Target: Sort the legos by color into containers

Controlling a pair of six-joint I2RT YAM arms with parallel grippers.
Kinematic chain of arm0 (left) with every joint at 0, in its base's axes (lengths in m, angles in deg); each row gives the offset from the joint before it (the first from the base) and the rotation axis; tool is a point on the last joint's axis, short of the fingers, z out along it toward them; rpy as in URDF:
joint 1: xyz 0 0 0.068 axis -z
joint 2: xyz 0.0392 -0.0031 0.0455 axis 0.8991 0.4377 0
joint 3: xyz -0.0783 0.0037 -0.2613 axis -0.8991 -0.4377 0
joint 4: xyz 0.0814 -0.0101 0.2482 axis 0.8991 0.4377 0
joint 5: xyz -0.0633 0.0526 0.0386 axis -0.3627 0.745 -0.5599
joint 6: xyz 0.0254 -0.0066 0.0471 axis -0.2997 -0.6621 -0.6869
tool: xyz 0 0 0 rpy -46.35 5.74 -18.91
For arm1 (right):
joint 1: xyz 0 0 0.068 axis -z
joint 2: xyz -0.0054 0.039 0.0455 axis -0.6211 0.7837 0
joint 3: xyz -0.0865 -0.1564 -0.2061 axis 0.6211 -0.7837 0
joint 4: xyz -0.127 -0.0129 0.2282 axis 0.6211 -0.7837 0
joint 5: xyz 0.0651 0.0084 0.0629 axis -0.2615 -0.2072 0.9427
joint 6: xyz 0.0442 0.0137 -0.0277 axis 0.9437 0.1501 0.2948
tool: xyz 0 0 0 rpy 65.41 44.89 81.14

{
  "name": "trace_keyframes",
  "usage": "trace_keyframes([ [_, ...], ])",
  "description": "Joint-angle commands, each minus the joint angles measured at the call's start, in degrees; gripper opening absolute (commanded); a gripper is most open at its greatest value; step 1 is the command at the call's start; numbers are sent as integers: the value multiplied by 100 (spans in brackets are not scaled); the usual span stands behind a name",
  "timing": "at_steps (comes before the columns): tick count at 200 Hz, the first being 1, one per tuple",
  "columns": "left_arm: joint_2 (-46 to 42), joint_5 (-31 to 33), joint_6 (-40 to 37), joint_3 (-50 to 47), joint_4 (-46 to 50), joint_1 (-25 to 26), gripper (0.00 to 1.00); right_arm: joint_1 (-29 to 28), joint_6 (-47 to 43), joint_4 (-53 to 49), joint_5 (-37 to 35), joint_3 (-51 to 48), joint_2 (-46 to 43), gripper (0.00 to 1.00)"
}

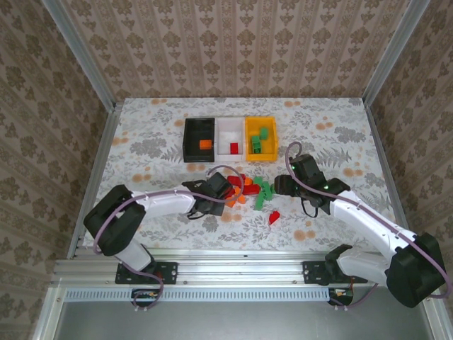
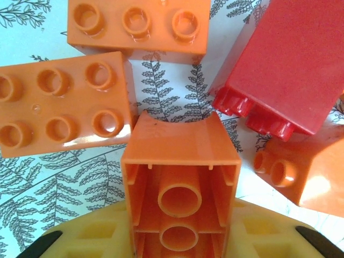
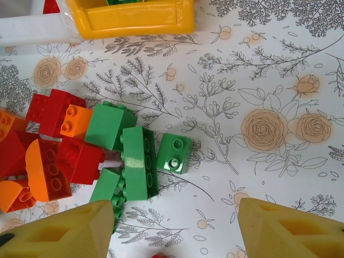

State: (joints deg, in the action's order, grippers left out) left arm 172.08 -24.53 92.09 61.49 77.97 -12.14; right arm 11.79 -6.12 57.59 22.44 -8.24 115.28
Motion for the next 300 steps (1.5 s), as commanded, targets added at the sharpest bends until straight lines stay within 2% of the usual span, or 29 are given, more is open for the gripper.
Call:
trace_keyframes([
  [1,-486,171,-32,-42,480,188,34,33,13,-15,102,-23,-75,64],
  [24,-1115,366,-29,257,1161,519,34,33,0,12,117,-23,-62,64],
  [37,-1491,472,-110,450,1433,474,34,33,-25,21,112,-14,-57,64],
  [48,-1717,488,-223,648,1578,175,35,33,-48,38,103,-5,-49,64],
  [71,-1653,208,-620,1311,1681,-879,34,33,-92,82,77,42,2,64],
  [88,-1079,143,-912,2114,1794,-1433,33,33,-100,83,96,81,48,64],
  [115,299,-54,-1258,3523,2016,-2008,33,42,-23,160,120,24,-8,63],
  [164,2803,-319,-1351,6101,2946,-2484,27,35,110,248,264,-40,-44,63],
  [192,3641,-304,-1303,7015,3317,-2545,27,42,71,223,270,-62,-97,64],
  [228,3929,-184,-1205,7222,3353,-2545,31,42,40,178,286,-128,-166,64],
  [248,3919,-336,-1160,7142,3272,-2702,37,42,31,147,286,-146,-197,64],
  [261,3879,-409,-1141,7078,3232,-2703,47,42,38,135,291,-137,-232,64],
  [289,3595,-455,-1117,6868,3158,-2703,60,42,48,50,290,-104,-363,64],
  [300,3381,-543,-1122,6736,3115,-2698,61,42,56,22,294,-101,-415,64],
])
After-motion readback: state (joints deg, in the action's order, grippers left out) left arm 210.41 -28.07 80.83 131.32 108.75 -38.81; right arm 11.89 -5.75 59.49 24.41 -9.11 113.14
